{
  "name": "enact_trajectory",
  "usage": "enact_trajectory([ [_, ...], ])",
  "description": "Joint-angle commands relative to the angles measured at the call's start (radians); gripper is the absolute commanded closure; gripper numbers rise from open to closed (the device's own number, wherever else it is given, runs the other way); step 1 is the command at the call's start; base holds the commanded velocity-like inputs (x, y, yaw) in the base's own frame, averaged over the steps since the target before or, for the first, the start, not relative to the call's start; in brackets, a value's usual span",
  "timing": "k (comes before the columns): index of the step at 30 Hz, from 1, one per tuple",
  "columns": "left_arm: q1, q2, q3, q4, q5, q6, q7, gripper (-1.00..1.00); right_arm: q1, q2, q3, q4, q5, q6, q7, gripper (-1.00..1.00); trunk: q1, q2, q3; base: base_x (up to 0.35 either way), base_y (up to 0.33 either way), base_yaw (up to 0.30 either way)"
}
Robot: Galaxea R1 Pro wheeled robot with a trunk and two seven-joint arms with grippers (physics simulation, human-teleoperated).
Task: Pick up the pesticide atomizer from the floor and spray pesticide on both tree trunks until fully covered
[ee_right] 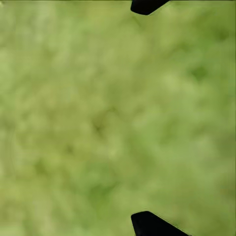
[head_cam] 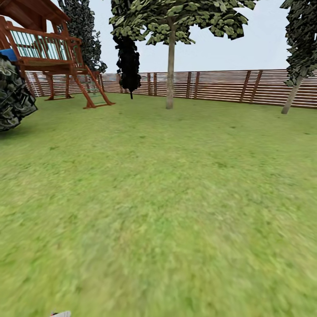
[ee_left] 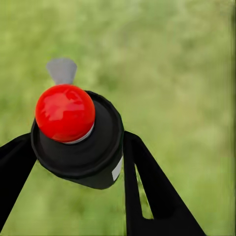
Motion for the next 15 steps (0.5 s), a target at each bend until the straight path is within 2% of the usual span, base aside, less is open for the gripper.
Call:
enact_trajectory([
  [1,0.0,0.0,0.0,0.0,0.0,0.0,0.0,1.0,0.0,0.001,0.0,0.0,0.0,0.0,0.0,-1.0,0.0,0.0,0.0,0.34,-0.093,0.0],
  [15,0.0,0.0,0.0,0.0,0.0,0.0,0.0,1.0,0.0,0.0,0.0,0.0,0.0,0.0,0.0,-1.0,0.0,0.0,0.0,0.341,-0.093,0.0],
])
